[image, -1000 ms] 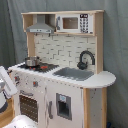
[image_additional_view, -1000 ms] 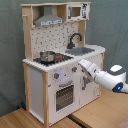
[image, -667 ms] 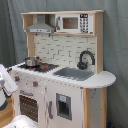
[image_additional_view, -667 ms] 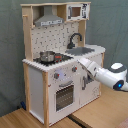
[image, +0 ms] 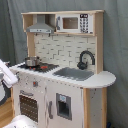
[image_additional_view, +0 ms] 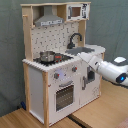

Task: Play with the kitchen

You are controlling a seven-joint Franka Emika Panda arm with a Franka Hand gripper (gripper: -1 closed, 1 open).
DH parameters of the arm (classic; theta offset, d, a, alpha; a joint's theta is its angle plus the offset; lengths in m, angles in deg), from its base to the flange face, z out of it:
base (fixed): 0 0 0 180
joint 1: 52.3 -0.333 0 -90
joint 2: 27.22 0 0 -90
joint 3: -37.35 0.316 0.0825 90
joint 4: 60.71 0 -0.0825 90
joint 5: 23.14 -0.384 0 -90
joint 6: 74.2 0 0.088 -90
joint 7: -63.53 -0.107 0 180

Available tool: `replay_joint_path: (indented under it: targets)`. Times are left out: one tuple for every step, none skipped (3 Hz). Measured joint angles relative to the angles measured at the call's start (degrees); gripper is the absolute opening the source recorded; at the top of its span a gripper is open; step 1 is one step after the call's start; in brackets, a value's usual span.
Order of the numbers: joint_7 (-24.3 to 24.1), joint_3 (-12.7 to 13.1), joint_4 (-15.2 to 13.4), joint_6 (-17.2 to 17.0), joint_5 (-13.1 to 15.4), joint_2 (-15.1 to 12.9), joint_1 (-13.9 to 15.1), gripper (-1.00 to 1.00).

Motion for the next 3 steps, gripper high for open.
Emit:
replay_joint_path:
  targets:
    - [6.58, -2.61, 0.0, 0.69, -0.05, -0.58, -0.31, 1.0]
    - [12.84, -4.94, 0.0, 0.94, -0.08, -2.0, -0.34, 1.0]
    - [18.03, -7.06, 1.13, 0.29, -0.2, -3.92, 0.53, 1.0]
